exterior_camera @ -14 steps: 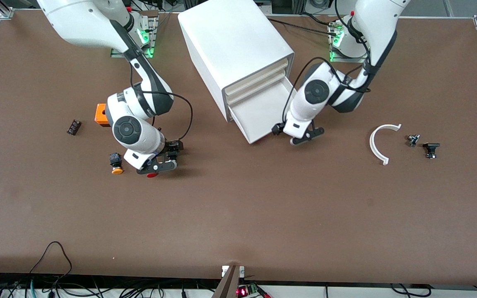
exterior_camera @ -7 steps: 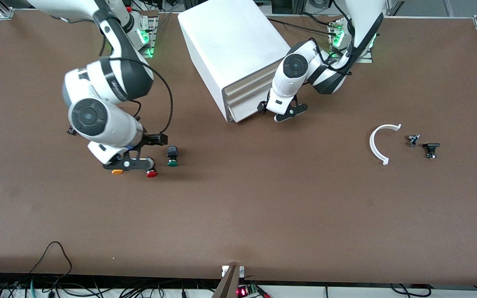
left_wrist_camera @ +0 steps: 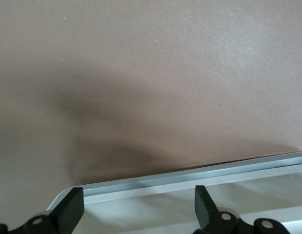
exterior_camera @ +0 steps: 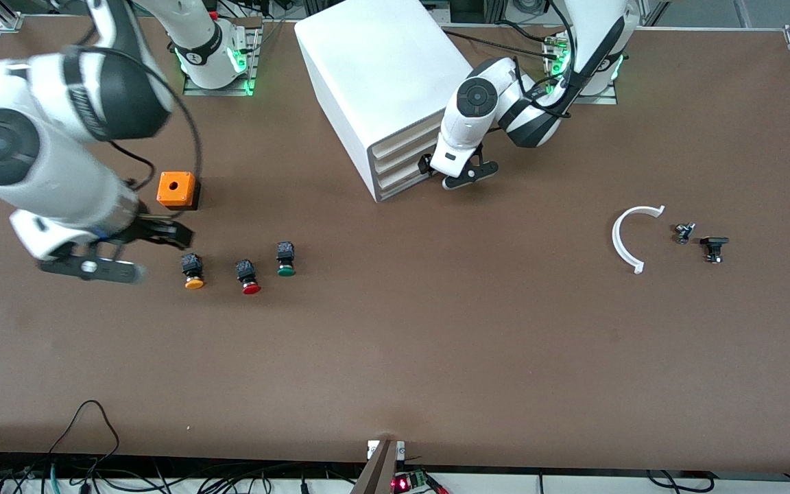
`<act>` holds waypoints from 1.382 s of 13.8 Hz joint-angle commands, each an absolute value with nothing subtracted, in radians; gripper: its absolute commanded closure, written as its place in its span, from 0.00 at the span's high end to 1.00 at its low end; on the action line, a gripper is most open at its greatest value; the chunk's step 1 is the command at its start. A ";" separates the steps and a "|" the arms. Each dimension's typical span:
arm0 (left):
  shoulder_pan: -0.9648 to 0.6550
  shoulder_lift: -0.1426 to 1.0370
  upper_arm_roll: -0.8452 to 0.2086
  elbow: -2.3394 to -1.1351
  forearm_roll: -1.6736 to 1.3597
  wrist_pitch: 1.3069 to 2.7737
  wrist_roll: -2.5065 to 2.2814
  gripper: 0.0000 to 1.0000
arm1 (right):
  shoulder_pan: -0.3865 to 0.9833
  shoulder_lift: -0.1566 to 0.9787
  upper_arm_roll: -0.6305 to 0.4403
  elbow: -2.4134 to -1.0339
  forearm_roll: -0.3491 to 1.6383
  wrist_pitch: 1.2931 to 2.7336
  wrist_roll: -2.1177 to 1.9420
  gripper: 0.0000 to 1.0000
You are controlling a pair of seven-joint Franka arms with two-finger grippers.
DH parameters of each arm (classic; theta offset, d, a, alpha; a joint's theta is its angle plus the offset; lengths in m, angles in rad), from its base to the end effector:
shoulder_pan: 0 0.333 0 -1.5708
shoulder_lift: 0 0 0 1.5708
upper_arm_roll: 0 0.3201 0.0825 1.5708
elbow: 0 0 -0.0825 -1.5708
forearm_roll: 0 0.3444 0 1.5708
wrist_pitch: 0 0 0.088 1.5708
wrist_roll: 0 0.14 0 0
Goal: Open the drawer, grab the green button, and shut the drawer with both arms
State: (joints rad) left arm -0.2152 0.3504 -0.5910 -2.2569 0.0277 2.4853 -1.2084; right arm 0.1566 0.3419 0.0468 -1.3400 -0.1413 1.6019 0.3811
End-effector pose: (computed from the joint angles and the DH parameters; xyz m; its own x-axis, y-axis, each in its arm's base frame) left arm 0.3503 -0.3720 0.2314 0.9044 0.3839 -0.1862 0.3917 -0.9201 0.0054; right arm 0.6052 0.1006 0.5054 0.9849 -0.1709 -0.0278 -0.1651 -0.9755 0.1452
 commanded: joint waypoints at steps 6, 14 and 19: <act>0.035 0.218 -0.540 -2.160 0.037 2.464 -1.130 1.00 | -0.003 0.224 0.023 -1.387 -0.129 1.536 0.223 1.00; 0.069 -0.004 -0.293 -1.806 0.025 1.748 -0.528 1.00 | -0.003 -0.026 -0.037 -1.751 -0.089 1.747 0.037 1.00; 0.063 -0.135 -0.193 -1.786 0.023 1.681 -0.342 1.00 | -0.003 -0.031 -0.041 -1.753 -0.086 1.724 0.006 1.00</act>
